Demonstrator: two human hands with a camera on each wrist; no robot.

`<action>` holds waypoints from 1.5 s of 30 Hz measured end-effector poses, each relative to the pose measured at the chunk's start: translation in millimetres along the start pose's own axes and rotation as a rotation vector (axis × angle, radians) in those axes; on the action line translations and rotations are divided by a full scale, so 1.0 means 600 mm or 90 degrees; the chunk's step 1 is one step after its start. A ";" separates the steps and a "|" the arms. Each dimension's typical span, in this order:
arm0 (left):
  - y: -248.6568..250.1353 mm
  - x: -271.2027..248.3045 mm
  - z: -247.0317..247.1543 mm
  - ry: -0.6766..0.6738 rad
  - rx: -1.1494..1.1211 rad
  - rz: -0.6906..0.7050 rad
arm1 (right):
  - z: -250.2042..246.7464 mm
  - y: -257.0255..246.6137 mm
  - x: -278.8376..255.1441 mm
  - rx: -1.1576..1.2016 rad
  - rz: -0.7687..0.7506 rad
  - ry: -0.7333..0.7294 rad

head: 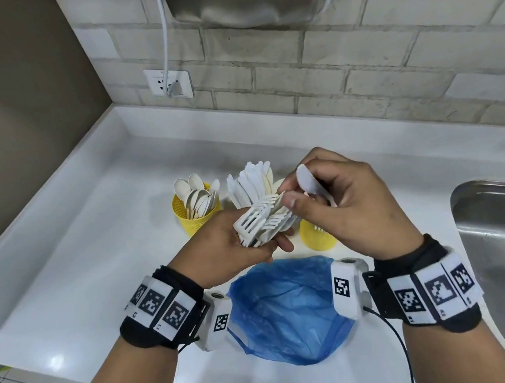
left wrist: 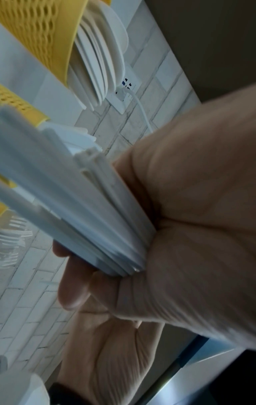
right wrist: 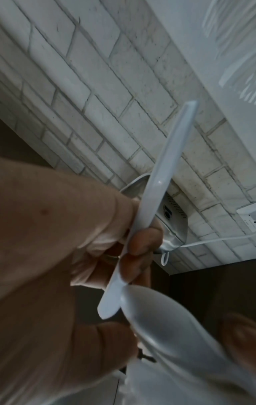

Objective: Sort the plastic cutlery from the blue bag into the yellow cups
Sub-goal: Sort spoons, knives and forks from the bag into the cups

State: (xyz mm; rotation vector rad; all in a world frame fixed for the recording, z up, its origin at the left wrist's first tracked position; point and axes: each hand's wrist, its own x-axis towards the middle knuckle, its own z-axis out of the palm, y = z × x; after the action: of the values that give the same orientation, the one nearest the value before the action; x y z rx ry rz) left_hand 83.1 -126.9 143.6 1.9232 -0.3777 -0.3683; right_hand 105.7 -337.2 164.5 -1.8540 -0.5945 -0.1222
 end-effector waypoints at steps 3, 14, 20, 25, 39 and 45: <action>-0.001 -0.004 -0.001 -0.009 0.007 -0.014 | -0.003 0.003 0.002 0.004 0.007 -0.034; -0.001 -0.006 -0.001 -0.005 0.008 -0.023 | 0.007 0.015 0.006 0.051 -0.016 0.060; -0.007 -0.004 -0.002 -0.015 0.013 -0.013 | 0.023 0.017 0.012 0.147 0.002 0.196; -0.010 -0.005 -0.004 -0.016 -0.007 -0.002 | 0.020 0.020 0.008 0.203 0.022 0.108; -0.007 -0.006 0.000 -0.035 -0.021 0.012 | 0.030 0.013 0.009 0.213 0.077 0.141; -0.011 -0.005 0.000 -0.041 -0.025 0.024 | 0.034 0.018 0.012 0.161 0.078 0.152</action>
State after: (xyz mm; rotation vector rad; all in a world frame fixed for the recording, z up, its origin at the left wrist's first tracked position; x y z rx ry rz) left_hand 80.9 -123.1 138.0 1.8673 -0.4448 -0.4114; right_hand 112.6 -319.0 150.4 -1.5974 -0.3143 -0.1762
